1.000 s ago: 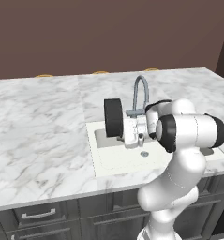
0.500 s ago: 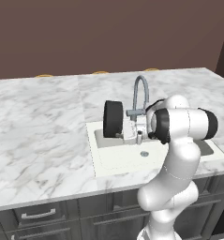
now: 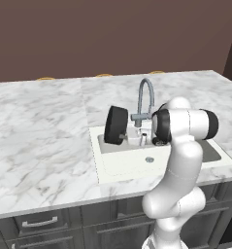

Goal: Dump the bell pepper from the pot into the sink. Then turn on the water and wash the bell pepper. Then turn off the water and put the bell pepper back in the pot.

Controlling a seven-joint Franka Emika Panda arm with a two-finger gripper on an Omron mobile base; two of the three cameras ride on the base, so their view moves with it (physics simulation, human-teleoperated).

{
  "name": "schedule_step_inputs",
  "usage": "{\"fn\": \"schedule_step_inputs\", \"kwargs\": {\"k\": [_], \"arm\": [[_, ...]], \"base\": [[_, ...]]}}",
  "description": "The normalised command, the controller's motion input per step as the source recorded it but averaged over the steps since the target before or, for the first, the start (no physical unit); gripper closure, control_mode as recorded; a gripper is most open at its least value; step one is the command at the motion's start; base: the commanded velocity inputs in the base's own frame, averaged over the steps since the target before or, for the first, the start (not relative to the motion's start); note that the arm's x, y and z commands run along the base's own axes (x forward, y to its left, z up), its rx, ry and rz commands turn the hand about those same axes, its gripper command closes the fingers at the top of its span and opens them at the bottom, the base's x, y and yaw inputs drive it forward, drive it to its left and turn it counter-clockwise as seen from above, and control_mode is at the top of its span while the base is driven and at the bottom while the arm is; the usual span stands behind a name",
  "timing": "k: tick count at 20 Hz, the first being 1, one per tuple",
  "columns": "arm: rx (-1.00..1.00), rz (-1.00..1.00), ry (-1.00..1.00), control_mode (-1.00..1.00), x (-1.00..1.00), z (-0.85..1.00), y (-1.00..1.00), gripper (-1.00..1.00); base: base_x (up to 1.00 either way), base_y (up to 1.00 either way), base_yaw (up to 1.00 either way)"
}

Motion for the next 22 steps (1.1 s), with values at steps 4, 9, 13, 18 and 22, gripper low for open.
{"fn": "schedule_step_inputs", "kwargs": {"k": [4,9,13,18,22], "arm": [[0.12,0.00,0.14,-1.00,0.28,0.00,0.00,1.00],[0.09,0.00,0.06,-1.00,0.32,0.00,0.00,1.00],[0.06,0.00,0.01,-1.00,0.29,0.00,0.00,1.00],[0.04,0.02,0.00,-1.00,0.10,0.00,0.00,1.00],[0.05,0.03,0.00,-1.00,0.08,0.00,0.00,1.00]], "base": [[0.00,0.00,0.00],[0.00,0.00,0.00],[0.00,0.00,0.00],[0.00,0.00,0.00],[0.00,0.00,0.00]]}}
